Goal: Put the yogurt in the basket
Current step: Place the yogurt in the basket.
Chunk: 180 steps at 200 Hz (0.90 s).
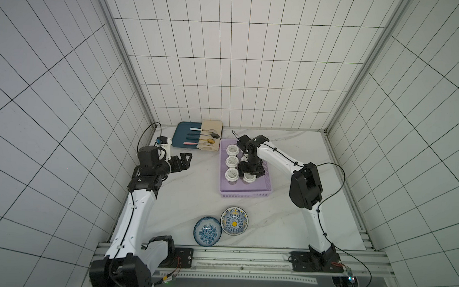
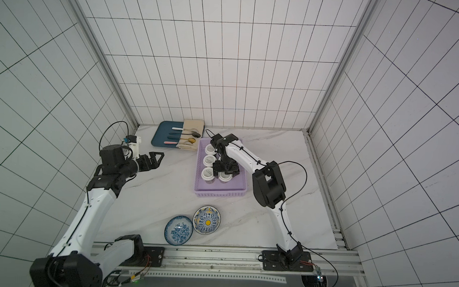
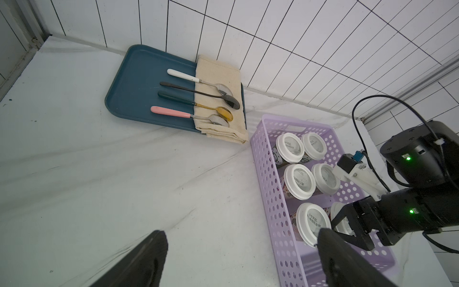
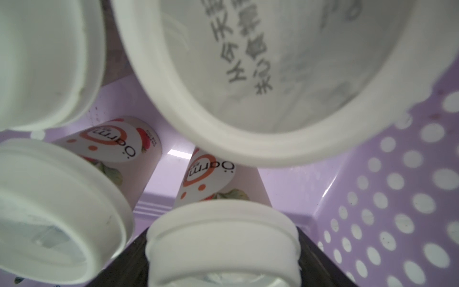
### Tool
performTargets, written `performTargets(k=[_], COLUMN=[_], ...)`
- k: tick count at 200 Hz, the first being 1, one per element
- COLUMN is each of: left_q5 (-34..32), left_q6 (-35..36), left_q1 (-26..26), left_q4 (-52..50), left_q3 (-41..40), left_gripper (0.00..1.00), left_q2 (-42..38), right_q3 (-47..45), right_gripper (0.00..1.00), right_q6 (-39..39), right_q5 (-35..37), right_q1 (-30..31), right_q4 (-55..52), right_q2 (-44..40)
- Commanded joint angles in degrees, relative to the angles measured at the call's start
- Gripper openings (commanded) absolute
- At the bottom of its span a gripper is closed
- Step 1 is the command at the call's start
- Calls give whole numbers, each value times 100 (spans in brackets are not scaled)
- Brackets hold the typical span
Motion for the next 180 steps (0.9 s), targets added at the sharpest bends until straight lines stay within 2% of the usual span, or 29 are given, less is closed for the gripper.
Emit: performTargets(k=[1,41,101,154,180], left_q5=[-48,-48,-23,-171,-556], left_q6=[79,73,68,235,414], left_q1=[21,19,22,11,12], left_q4=[111,120,164,294,275], left_q3=[2,4,-35,-150,-144], left_gripper=[98,98,98,98,98], left_q2=[-44,-35,-60,-51,-13], right_q3=[320,548,392,25,-157], right_gripper=[84,91,92,98,100], right_q6=[3,-49,-31,-156,-190], right_q5=[109,201,242,734,1263], right_q1=[57,57,57,-10,-151], right_q4=[-89,-249,-322,-276,-241], right_q2=[170,117,-607,-1545,-1982])
